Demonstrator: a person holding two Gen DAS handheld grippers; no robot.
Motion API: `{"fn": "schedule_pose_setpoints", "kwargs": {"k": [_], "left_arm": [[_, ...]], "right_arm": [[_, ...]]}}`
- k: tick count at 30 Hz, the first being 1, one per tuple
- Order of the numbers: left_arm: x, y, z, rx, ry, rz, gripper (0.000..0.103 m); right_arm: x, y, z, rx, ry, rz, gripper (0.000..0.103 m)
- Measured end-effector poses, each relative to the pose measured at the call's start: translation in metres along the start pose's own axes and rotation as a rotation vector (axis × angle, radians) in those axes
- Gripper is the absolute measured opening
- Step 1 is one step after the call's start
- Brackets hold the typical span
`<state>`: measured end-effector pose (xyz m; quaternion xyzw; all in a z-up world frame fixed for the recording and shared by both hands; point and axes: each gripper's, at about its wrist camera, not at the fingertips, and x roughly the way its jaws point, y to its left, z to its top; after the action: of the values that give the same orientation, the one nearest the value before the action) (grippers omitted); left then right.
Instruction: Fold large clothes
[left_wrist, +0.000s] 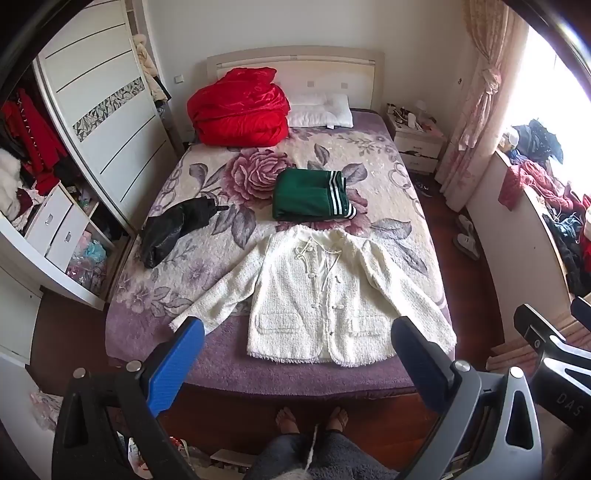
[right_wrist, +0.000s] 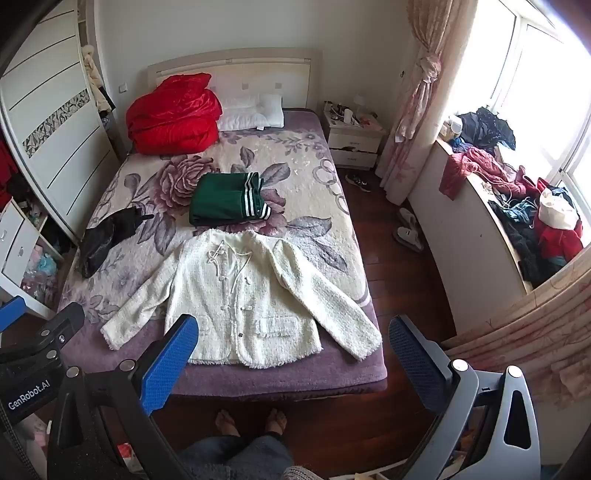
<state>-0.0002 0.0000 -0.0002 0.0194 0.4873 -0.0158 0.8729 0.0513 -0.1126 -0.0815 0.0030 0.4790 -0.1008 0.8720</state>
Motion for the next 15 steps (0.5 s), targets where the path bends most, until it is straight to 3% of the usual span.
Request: {"fn": "schedule_pose_setpoints", "kwargs": {"k": [15], "left_arm": [[-0.0049,0.0020,0.0057,-0.004,-0.015,0.006,0.103]], "right_arm": [[-0.0013,0.0057,0.0039,0.003,0.002,0.004,0.103]]}}
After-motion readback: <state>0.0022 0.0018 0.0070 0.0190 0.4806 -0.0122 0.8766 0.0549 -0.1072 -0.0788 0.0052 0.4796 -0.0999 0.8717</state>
